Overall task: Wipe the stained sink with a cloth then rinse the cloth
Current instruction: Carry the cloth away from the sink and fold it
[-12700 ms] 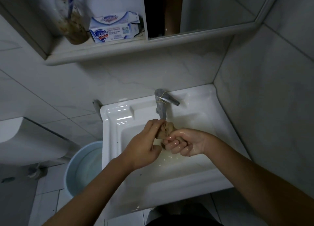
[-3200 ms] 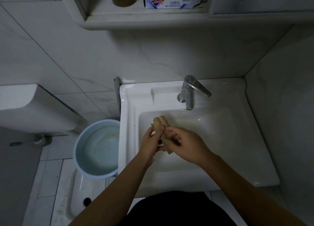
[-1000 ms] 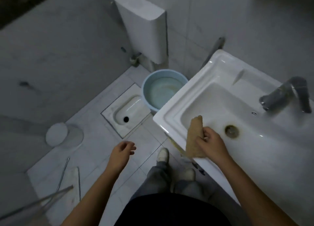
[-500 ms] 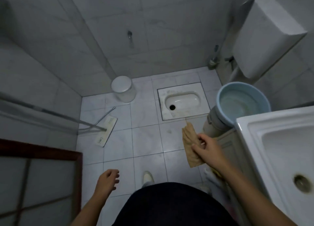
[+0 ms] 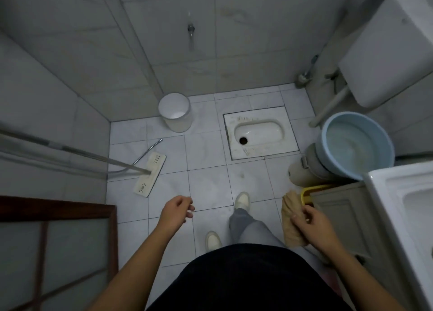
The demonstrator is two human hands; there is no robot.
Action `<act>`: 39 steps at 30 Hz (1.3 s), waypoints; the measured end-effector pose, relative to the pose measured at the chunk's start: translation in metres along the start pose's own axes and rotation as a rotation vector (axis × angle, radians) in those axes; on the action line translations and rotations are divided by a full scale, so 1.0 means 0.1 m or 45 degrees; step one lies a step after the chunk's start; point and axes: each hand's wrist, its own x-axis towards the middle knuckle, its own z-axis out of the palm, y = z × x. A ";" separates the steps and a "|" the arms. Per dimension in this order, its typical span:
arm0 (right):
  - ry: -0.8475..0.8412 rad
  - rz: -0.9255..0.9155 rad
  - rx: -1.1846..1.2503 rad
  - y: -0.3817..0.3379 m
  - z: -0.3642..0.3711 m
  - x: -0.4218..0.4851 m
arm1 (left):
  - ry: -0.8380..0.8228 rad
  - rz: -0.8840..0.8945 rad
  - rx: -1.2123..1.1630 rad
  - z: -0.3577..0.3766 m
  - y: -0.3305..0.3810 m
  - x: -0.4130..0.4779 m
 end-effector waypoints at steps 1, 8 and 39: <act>-0.015 -0.017 -0.003 -0.08 0.01 0.10 | 0.006 0.012 -0.008 -0.03 0.08 0.07; -0.236 -0.176 -0.122 -1.11 0.27 1.25 | 0.200 -0.200 -0.100 -0.58 0.11 0.52; 0.416 0.470 0.382 -2.27 -0.38 2.81 | -0.377 0.251 0.578 -0.47 4.37 3.93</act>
